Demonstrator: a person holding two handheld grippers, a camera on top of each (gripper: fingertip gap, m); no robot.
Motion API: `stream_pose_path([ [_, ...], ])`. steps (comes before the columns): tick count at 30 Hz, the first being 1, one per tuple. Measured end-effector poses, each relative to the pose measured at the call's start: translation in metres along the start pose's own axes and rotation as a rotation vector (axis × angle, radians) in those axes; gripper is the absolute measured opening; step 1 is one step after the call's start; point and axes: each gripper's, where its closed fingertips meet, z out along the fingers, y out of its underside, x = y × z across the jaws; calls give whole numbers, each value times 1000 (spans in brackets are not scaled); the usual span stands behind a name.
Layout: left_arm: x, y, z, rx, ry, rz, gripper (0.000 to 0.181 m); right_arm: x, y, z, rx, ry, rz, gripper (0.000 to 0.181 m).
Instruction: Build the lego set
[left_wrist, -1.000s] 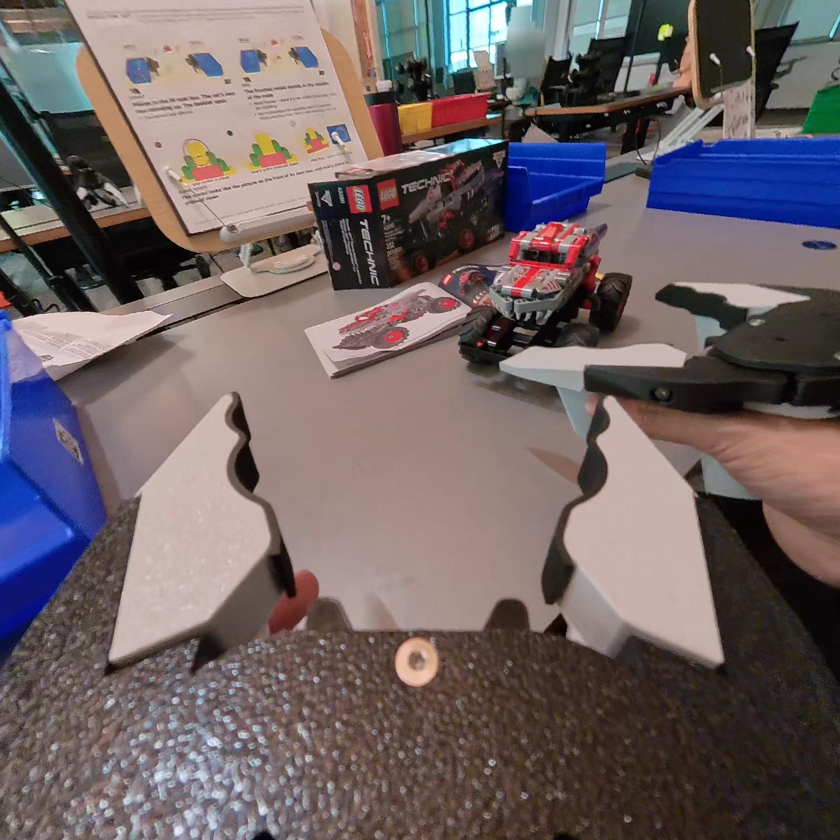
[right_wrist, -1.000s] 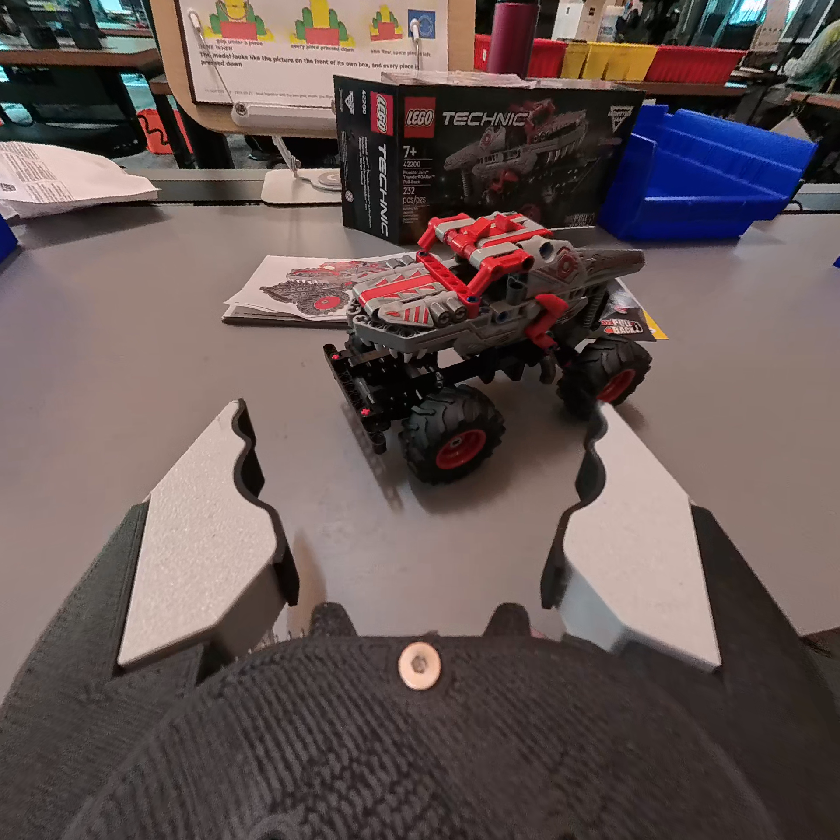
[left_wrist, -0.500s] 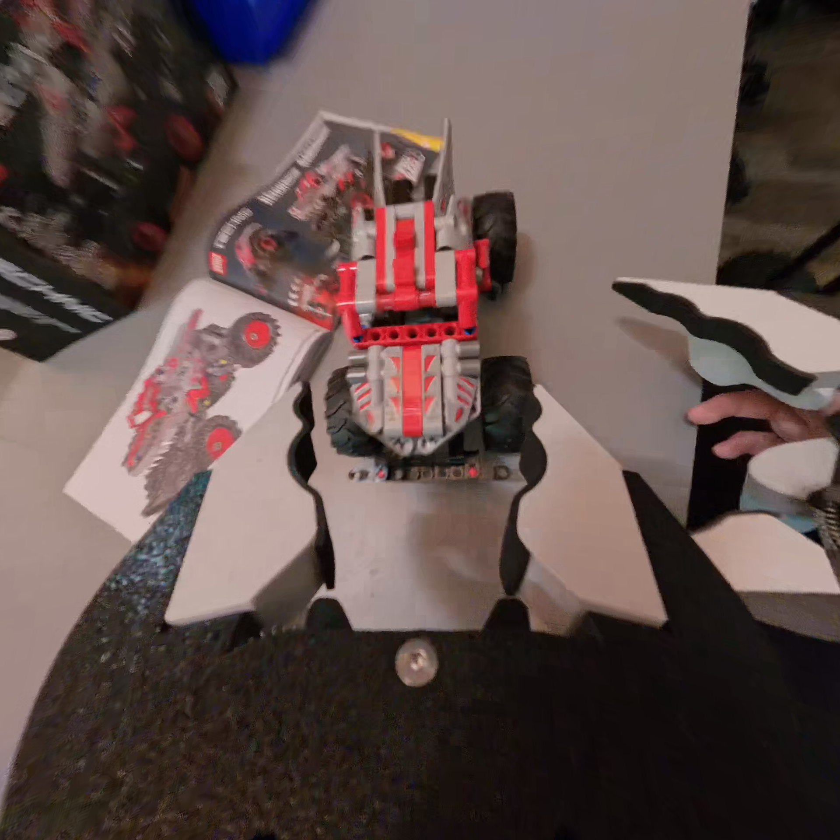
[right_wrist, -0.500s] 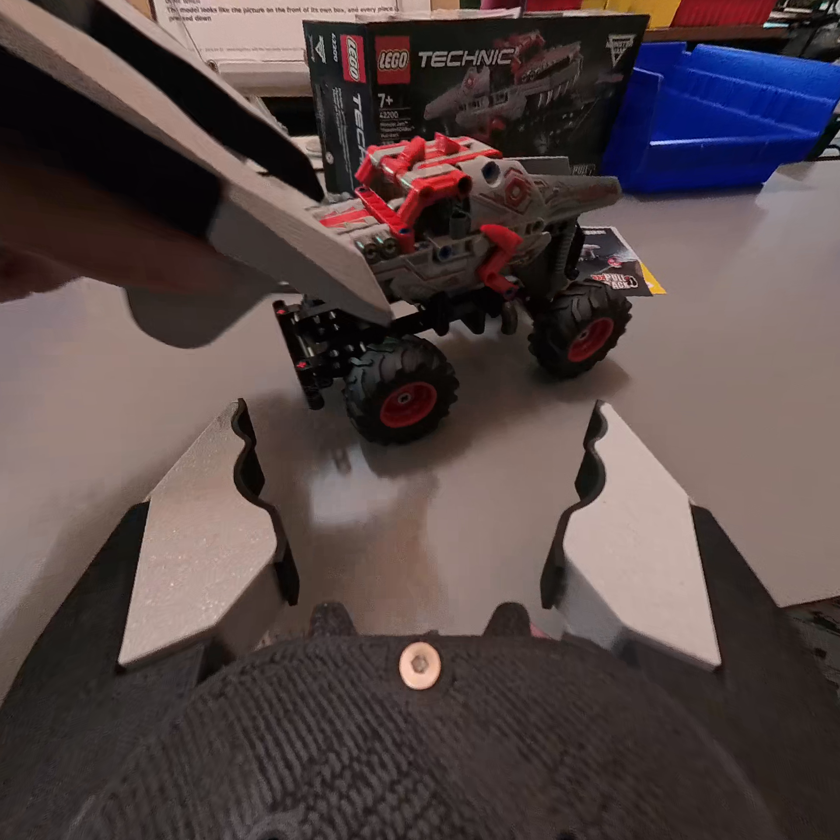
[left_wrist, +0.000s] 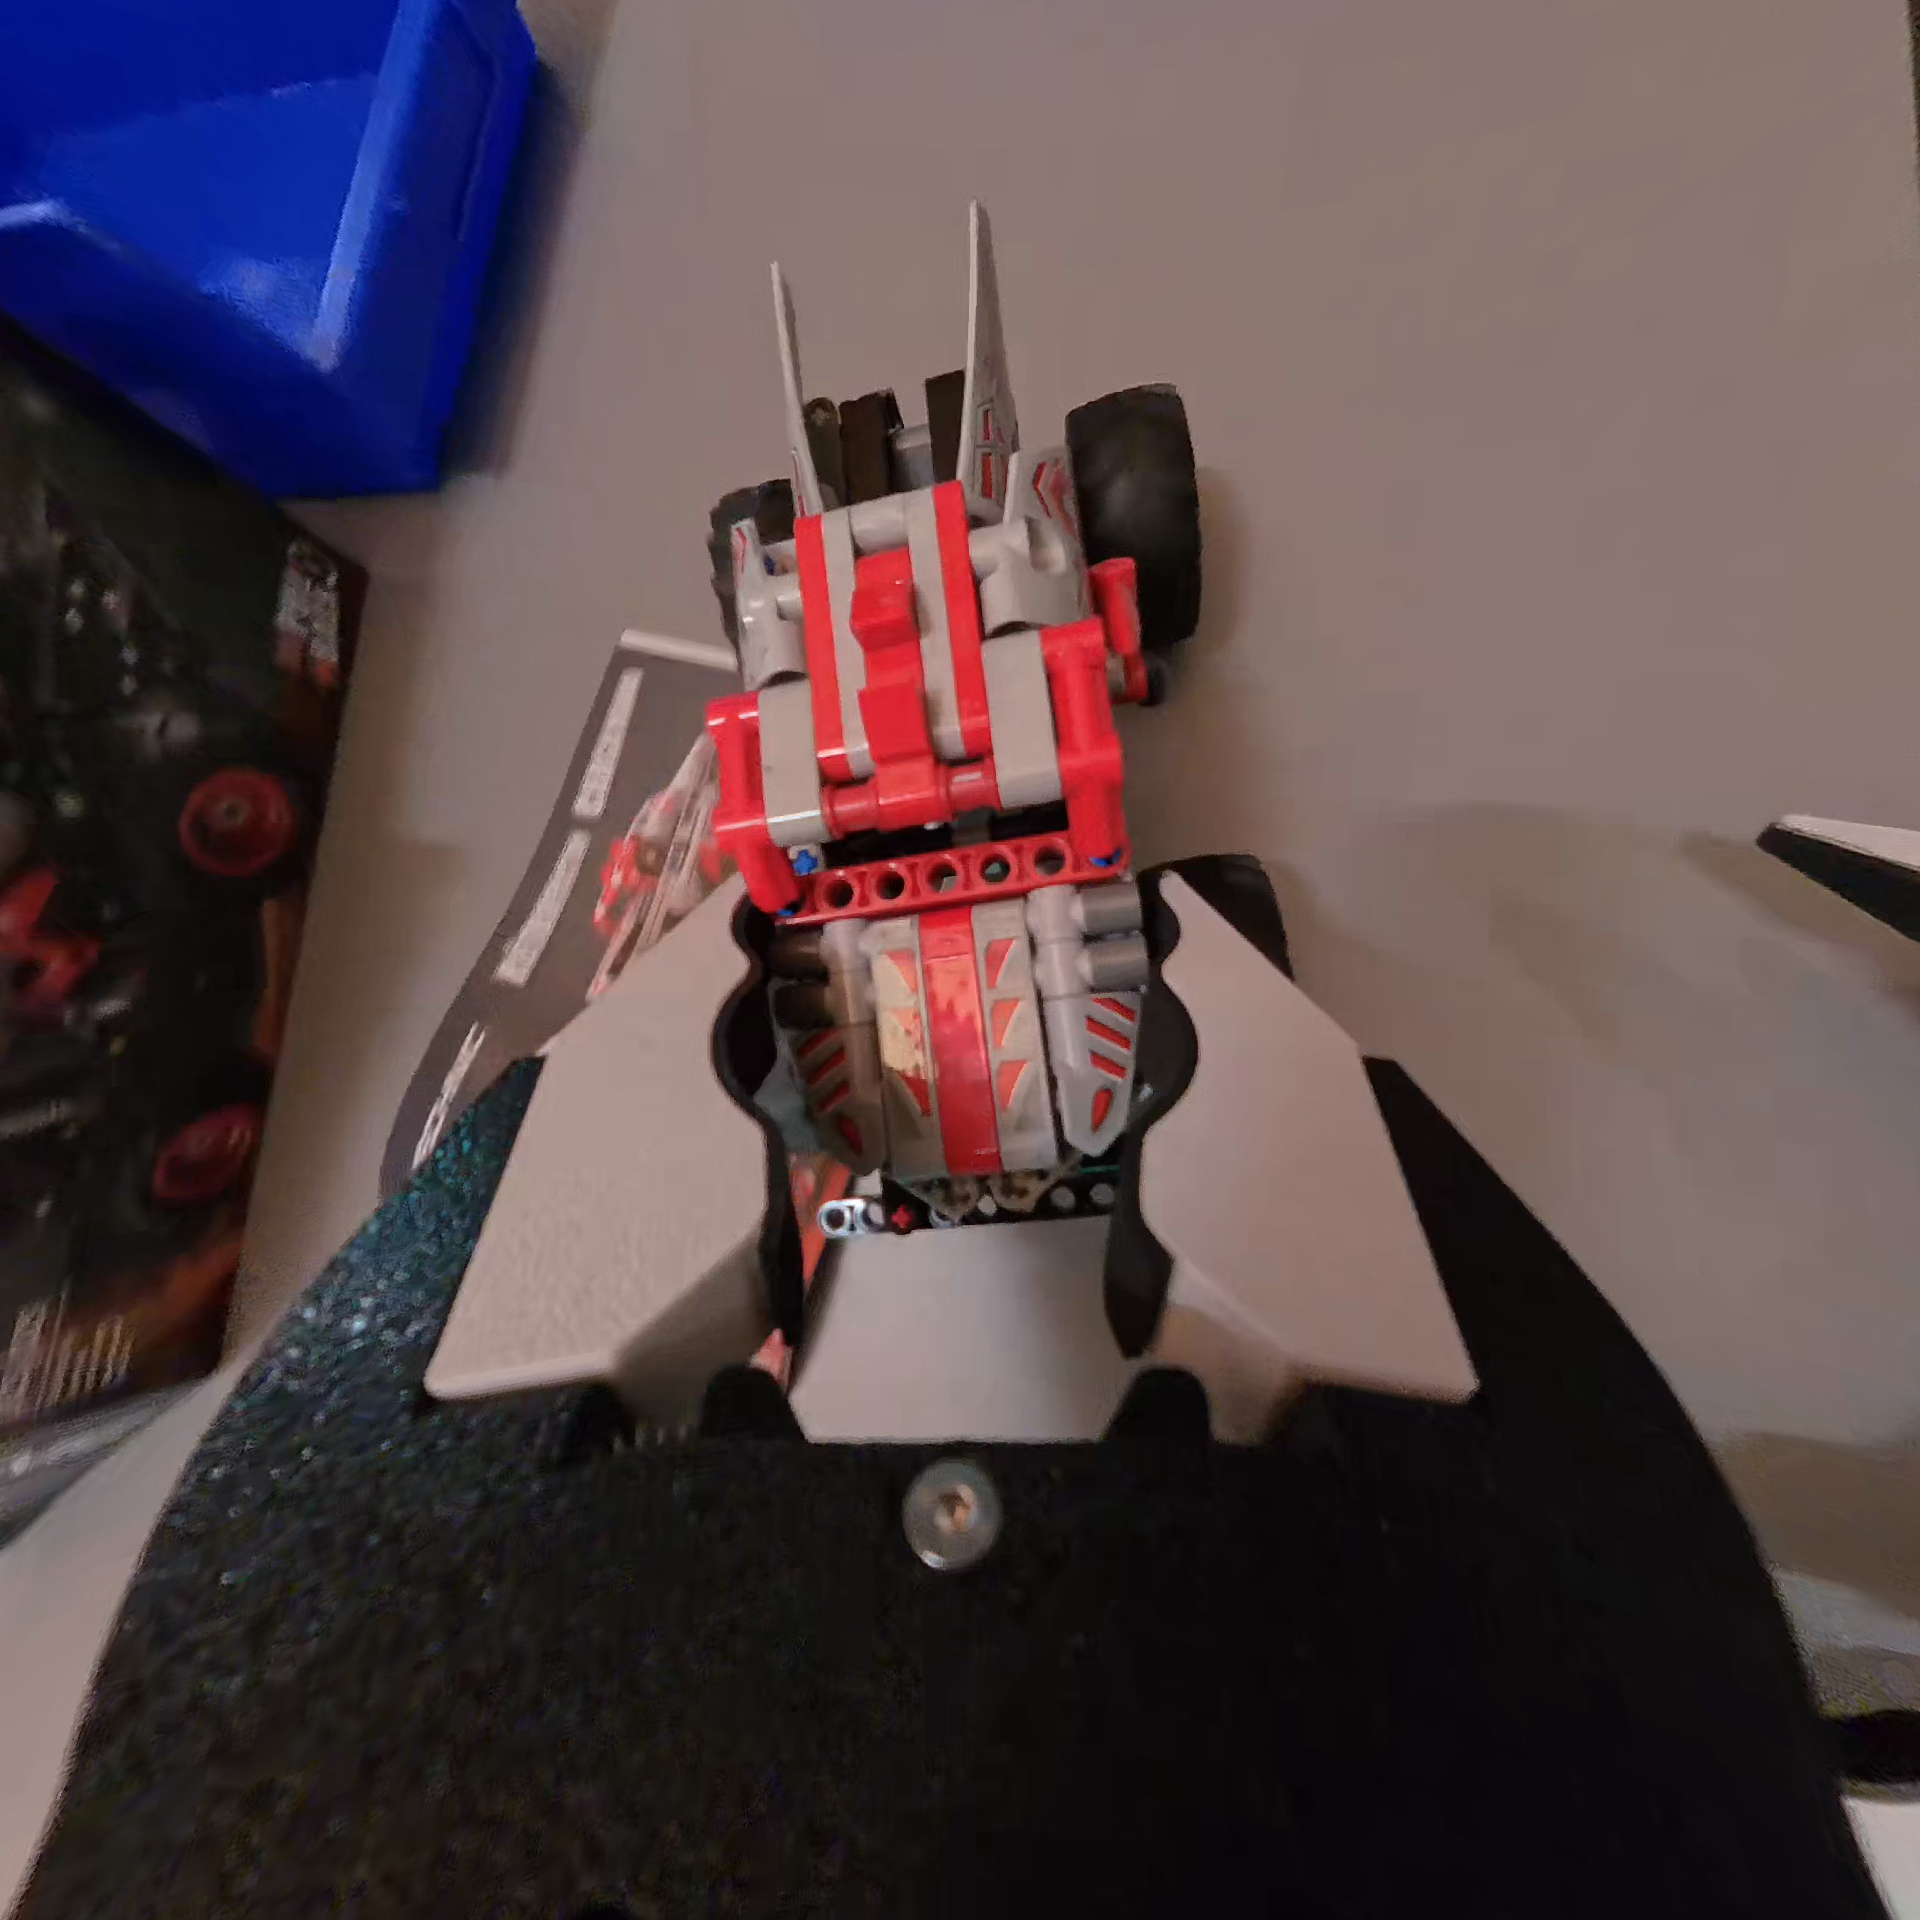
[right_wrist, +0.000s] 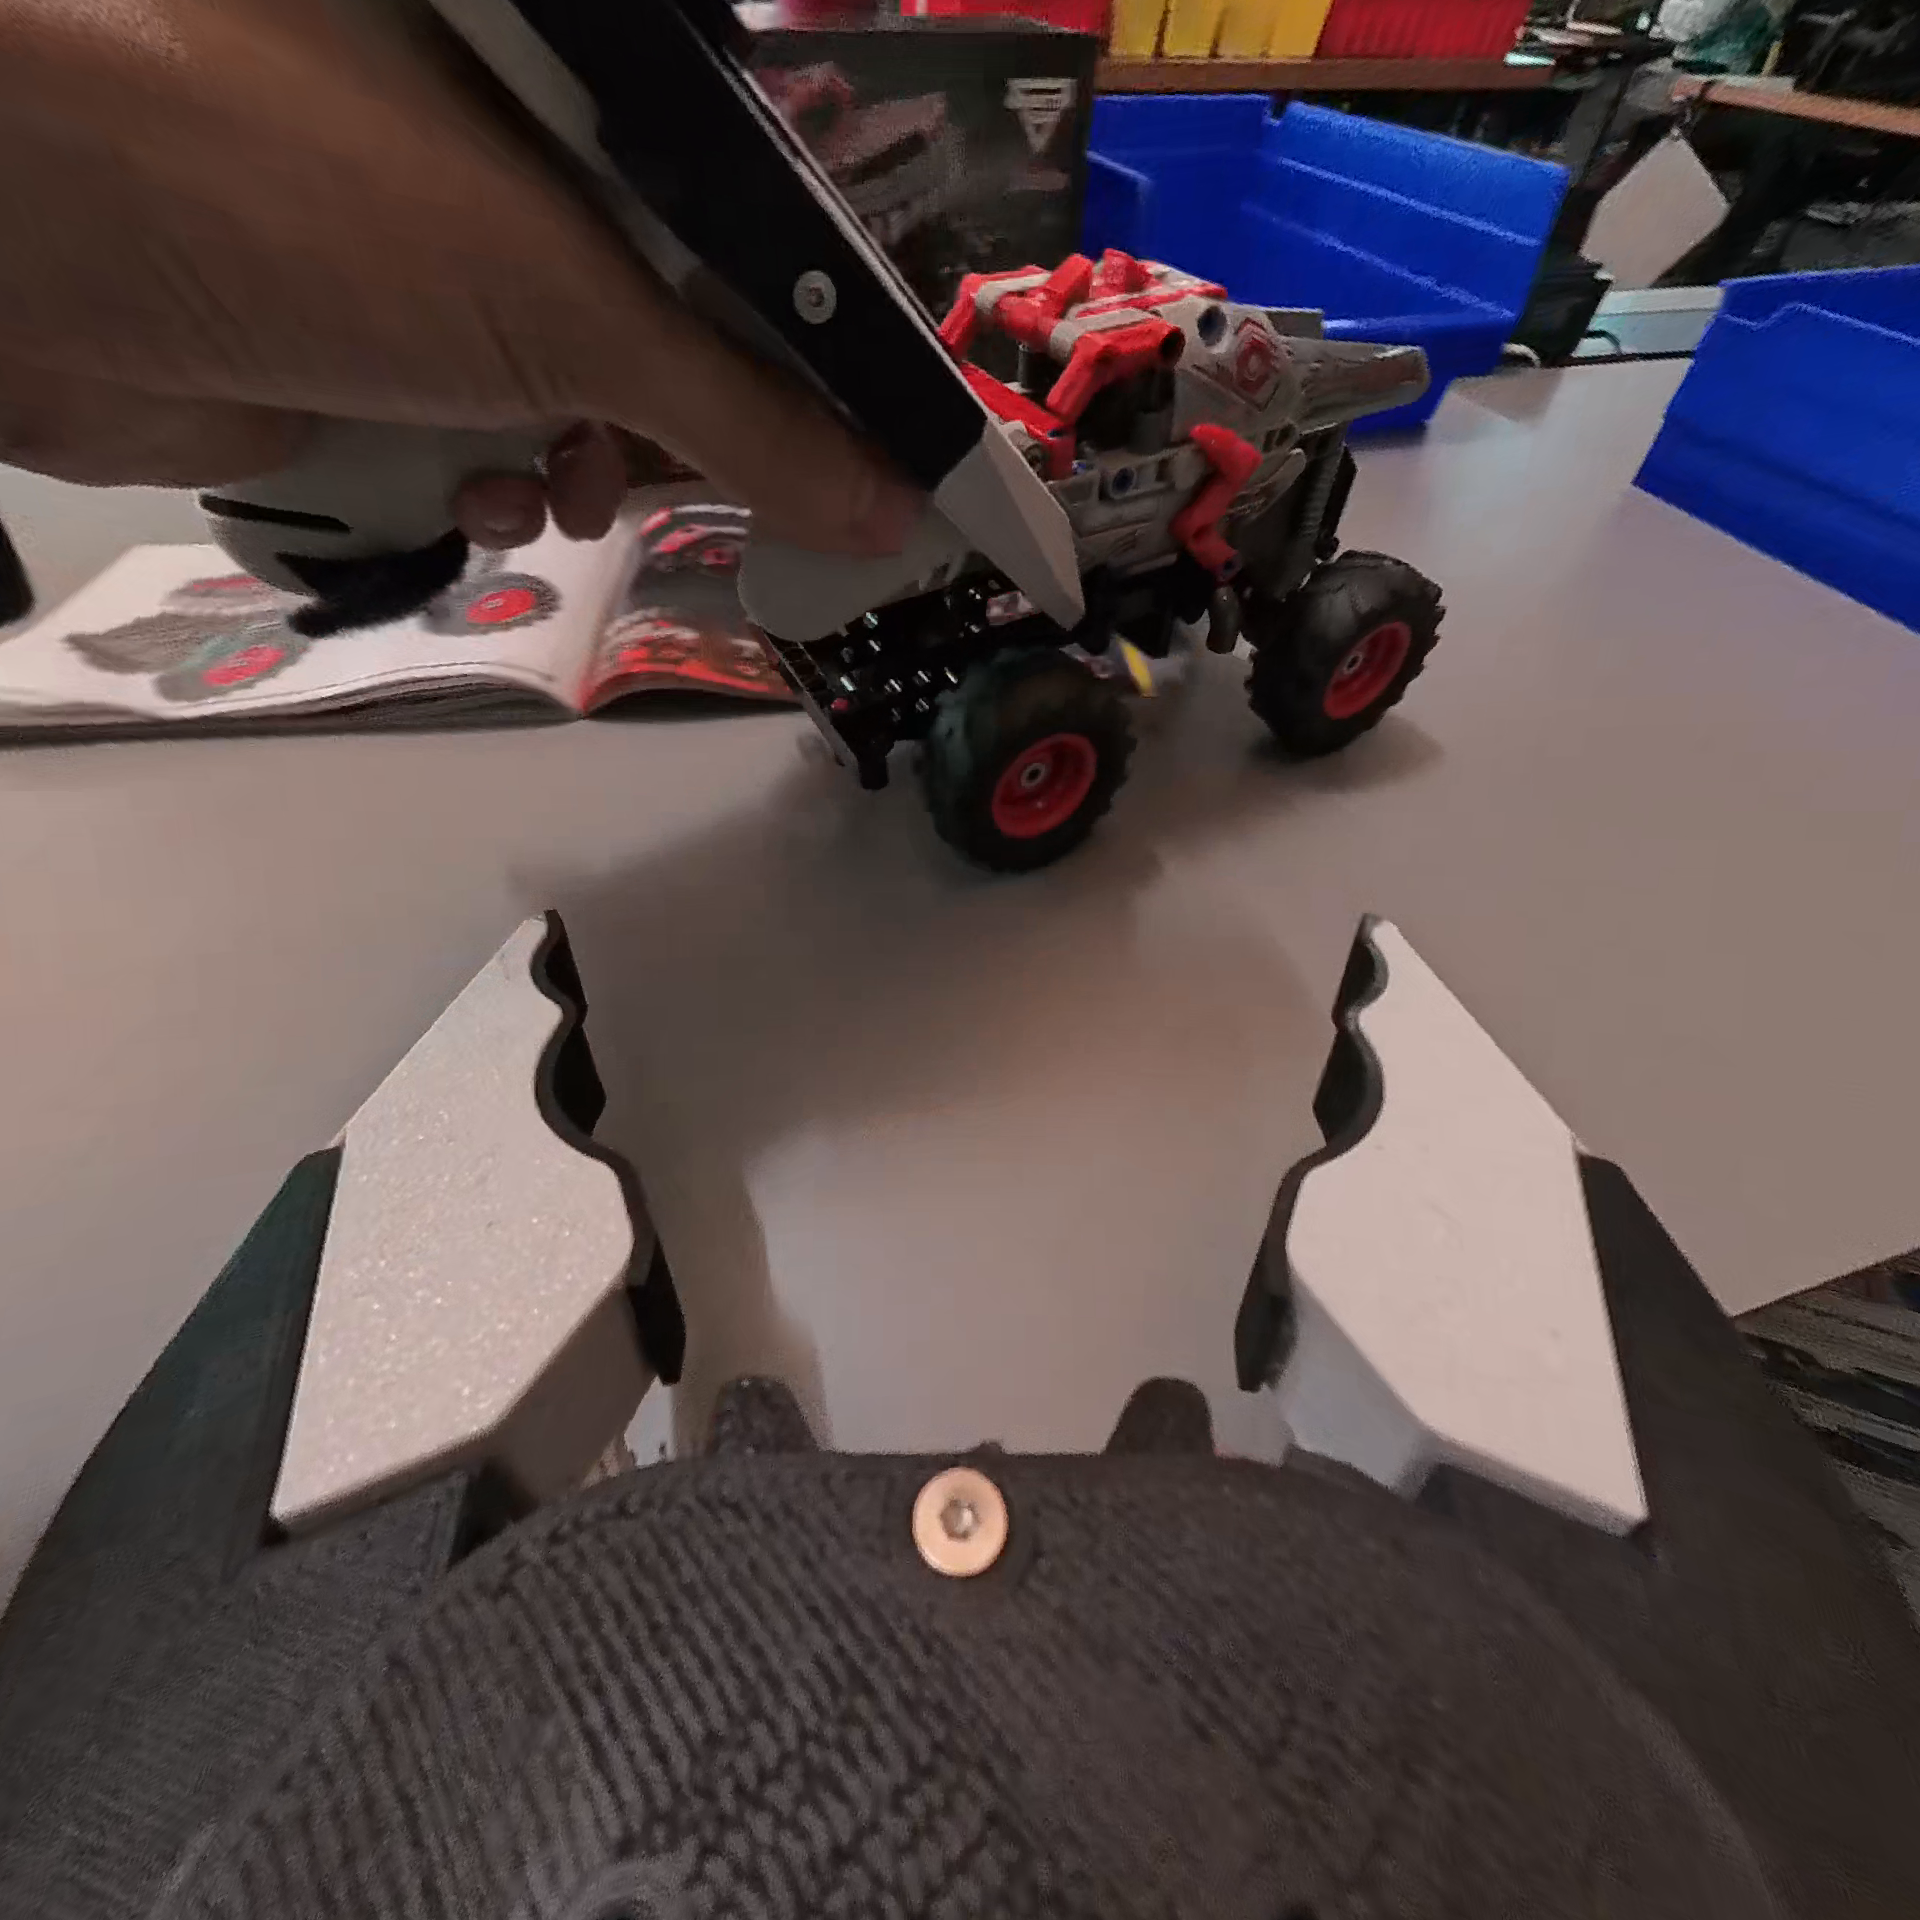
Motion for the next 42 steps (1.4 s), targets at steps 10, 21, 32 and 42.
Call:
stream_pose_path([
  [10,-14,-35,43,-30,-43,42,69,43,-2,11,-1,57,32,140],
  [21,-12,-94,97,-28,-30,58,69,80,5,28,-34,81,26,140],
  [32,-9,-13,-89,177,-158,-139,91,28,-16,6,26,-38,6,140],
  [42,106,247,-251,160,-418,-472,93,-161,-27,-20,53,-284,-109,140],
])
